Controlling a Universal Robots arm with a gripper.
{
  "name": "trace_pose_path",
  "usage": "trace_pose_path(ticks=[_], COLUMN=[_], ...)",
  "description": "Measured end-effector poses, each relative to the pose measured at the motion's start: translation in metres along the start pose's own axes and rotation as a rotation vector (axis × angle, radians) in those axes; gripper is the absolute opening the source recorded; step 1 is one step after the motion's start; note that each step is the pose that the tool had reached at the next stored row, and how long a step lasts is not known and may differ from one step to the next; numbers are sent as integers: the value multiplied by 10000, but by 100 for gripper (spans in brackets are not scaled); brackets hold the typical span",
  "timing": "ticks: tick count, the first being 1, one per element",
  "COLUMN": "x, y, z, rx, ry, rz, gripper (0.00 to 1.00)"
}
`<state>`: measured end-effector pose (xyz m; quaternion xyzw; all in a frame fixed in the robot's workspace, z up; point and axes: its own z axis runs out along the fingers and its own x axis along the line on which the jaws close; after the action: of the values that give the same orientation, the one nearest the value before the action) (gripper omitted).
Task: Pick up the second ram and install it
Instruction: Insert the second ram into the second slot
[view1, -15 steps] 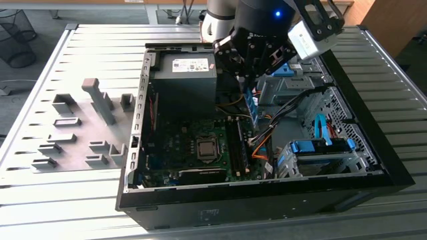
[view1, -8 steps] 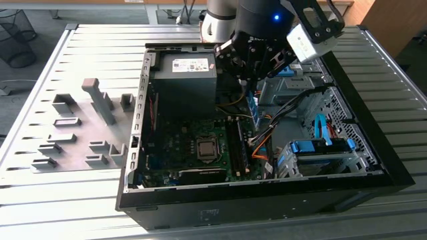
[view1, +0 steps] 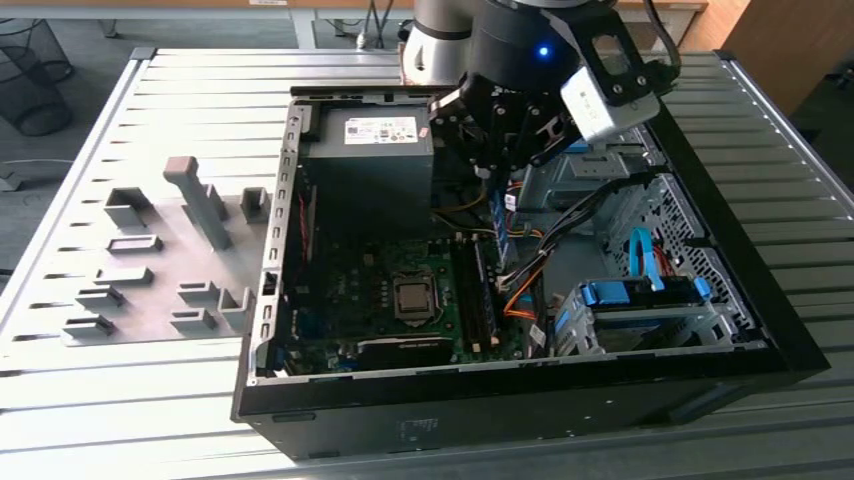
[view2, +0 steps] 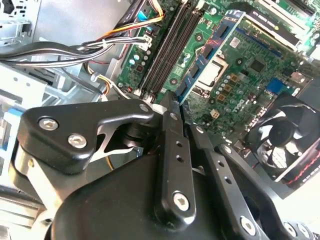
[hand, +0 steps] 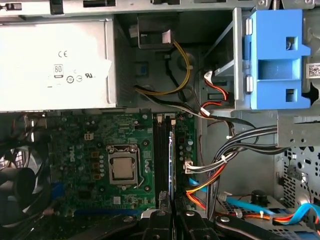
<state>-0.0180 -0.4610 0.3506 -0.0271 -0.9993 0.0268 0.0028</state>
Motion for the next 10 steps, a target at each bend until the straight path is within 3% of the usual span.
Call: trace_pose_path(ticks=[8, 10], x=[-1, -1], y=[7, 10], z=[132, 181], rx=[-1, 0], ry=[-53, -79], rz=[-140, -631], gripper=[14, 14])
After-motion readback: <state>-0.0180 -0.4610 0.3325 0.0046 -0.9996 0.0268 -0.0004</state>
